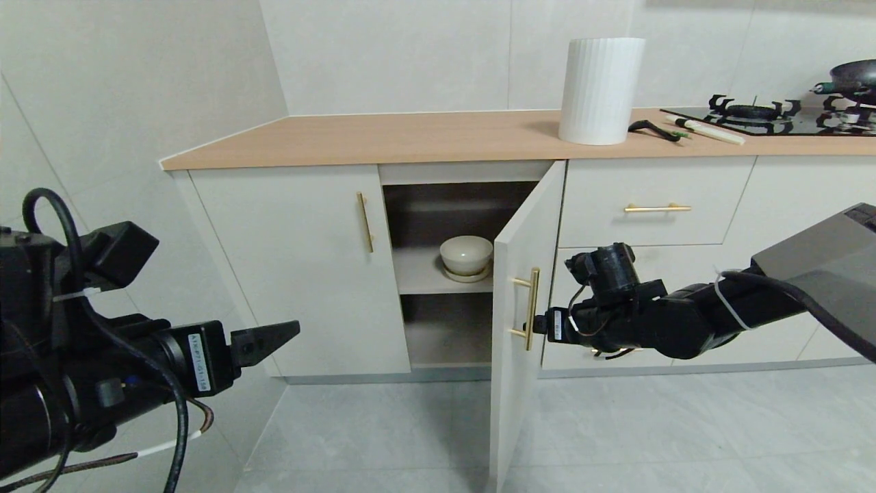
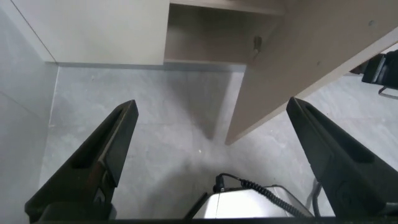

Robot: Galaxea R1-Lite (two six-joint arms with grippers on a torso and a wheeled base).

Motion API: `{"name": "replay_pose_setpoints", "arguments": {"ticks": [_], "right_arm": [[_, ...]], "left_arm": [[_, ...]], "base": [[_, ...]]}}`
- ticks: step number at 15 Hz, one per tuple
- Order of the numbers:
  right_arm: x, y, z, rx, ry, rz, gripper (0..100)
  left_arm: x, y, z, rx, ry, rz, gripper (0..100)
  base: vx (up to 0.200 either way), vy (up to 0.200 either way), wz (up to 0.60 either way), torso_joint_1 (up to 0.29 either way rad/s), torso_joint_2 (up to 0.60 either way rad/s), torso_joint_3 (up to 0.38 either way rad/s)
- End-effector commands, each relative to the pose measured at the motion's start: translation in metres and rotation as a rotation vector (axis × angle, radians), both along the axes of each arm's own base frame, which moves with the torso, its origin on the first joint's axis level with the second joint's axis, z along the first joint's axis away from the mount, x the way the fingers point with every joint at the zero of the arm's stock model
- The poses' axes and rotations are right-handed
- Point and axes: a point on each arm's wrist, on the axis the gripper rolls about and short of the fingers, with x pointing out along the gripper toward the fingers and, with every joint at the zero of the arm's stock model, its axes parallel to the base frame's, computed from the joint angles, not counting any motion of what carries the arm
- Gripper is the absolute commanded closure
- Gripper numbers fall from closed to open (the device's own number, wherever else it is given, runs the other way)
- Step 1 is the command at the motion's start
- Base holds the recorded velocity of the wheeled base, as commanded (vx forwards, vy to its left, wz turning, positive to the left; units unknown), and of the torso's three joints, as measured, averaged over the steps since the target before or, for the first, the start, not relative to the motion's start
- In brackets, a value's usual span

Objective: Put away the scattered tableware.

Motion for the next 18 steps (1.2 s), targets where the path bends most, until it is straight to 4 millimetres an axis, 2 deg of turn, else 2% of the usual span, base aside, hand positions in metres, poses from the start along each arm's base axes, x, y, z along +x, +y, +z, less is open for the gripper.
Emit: {"name": "replay_pose_setpoints", "arguments": {"ticks": [1, 7, 12, 15, 18], "right_arm": [[0.0, 0.0, 0.0, 0.001, 0.0, -0.001, 0], [-0.003, 0.006, -0.001, 0.004, 0.003, 0.016, 0], [-0.007, 0.025, -0.012, 0.012, 0.019, 0.043, 0], [0.015, 0.047, -0.022, 0.205, -0.073, -0.046, 0], [0.039, 0.06, -0.03, 0.307, -0.113, -0.143, 0]], "left_arm": [[0.001, 0.0, -0.001, 0.003, 0.005, 0.001, 0], [0.002, -0.001, -0.003, 0.008, 0.02, -0.001, 0], [0.002, -0.001, -0.002, 0.007, 0.017, -0.001, 0], [0.002, -0.001, -0.002, 0.006, 0.014, -0.001, 0], [0.002, -0.001, -0.002, 0.006, 0.014, -0.001, 0]], "base": [[0.0, 0.0, 0.0, 0.0, 0.0, 0.0], [0.2, 0.0, 0.0, 0.002, 0.0, -0.002], [0.0, 0.0, 0.0, 0.0, 0.0, 0.0], [0.0, 0.0, 0.0, 0.0, 0.0, 0.0], [0.0, 0.0, 0.0, 0.0, 0.0, 0.0]]}}
